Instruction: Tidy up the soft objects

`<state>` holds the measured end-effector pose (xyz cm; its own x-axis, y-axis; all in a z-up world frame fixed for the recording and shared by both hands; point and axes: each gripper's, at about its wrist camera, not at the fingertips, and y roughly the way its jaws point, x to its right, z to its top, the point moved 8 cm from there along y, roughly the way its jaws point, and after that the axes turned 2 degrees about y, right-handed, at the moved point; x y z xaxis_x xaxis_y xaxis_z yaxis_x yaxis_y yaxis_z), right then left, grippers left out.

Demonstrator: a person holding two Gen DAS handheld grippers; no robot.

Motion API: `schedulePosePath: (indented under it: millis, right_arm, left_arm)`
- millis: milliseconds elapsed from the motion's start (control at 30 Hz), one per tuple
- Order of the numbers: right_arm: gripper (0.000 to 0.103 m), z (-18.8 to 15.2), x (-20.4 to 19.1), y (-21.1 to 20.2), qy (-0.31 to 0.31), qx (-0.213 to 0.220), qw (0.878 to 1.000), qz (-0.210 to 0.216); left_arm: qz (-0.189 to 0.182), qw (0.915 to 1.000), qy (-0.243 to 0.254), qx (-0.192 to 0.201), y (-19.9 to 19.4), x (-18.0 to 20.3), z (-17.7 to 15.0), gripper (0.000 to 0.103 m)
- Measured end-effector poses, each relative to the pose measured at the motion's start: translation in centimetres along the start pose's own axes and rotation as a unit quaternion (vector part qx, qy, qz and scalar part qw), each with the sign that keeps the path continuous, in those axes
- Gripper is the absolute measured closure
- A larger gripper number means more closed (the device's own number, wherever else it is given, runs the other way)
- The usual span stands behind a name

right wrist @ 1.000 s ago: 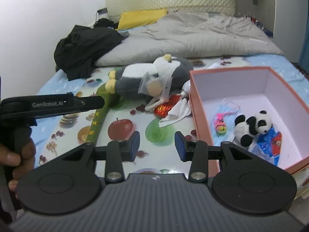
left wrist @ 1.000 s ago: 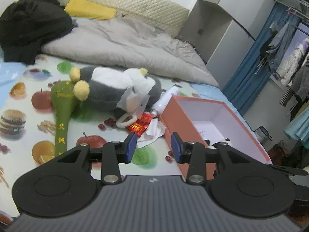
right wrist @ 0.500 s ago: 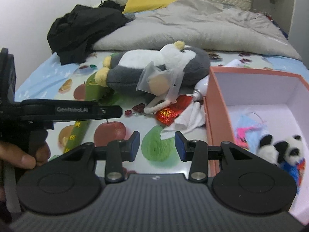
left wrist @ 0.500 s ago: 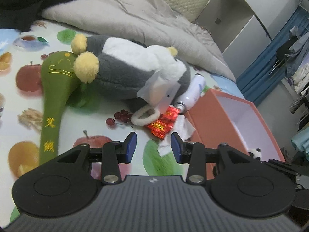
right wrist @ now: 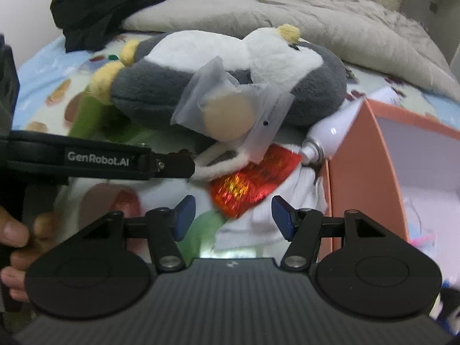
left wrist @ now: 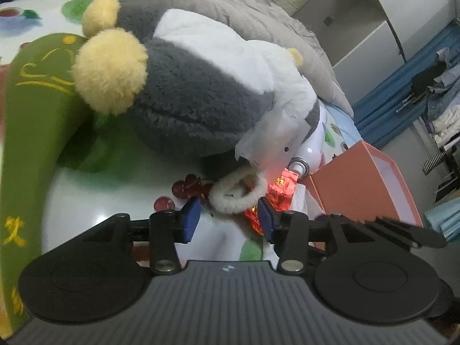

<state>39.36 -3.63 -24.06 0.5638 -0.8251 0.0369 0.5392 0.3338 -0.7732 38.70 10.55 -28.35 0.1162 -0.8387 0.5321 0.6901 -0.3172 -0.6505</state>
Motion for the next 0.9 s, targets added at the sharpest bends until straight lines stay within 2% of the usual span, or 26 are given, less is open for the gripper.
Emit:
schedulePosePath:
  millis: [100,267,333,533,633,700,733,900]
  right_arm:
    - [0.042,0.6,-0.3,1.1,-0.022,0.005,1.000,0.003]
    - [0.043,0.3,-0.2,3.0,-0.041,-0.013,0.999,-0.004]
    - [0.047,0.0,0.0,3.5,-0.043,-0.022,0.999,-0.005]
    - [0.050,0.0,0.1,3.6,-0.044,-0.022,0.999,-0.001]
    - [0.052,0.1,0.0,3.5,-0.047,-0.022,0.999,-0.002]
    - [0.053,0.1,0.1,3.4,-0.044,-0.023,0.999,0.000]
    - [0.053,0.1,0.0,3.3,-0.044,-0.024,0.999,0.001]
    - [0.054,0.0,-0.3,2.7,-0.048,-0.024,0.999,0.008]
  left_arm:
    - [-0.010,0.9999,0.011,-0.004,1.0,0.1,0.3,0.053]
    - [-0.031,0.9990,0.028,-0.014,2.6,0.6,0.4,0.049]
    - [-0.039,0.9984,0.035,-0.018,3.0,0.9,0.5,0.049]
    - [-0.027,0.9970,0.067,-0.027,3.9,1.5,0.4,0.051]
    - [-0.015,0.9971,0.067,-0.031,4.1,1.5,0.3,0.072]
    - [-0.013,0.9976,0.061,-0.030,4.1,1.4,0.2,0.077]
    - [-0.016,0.9979,0.055,-0.029,4.1,1.4,0.2,0.085]
    - [0.003,0.9984,0.052,-0.019,3.0,1.4,0.2,0.092]
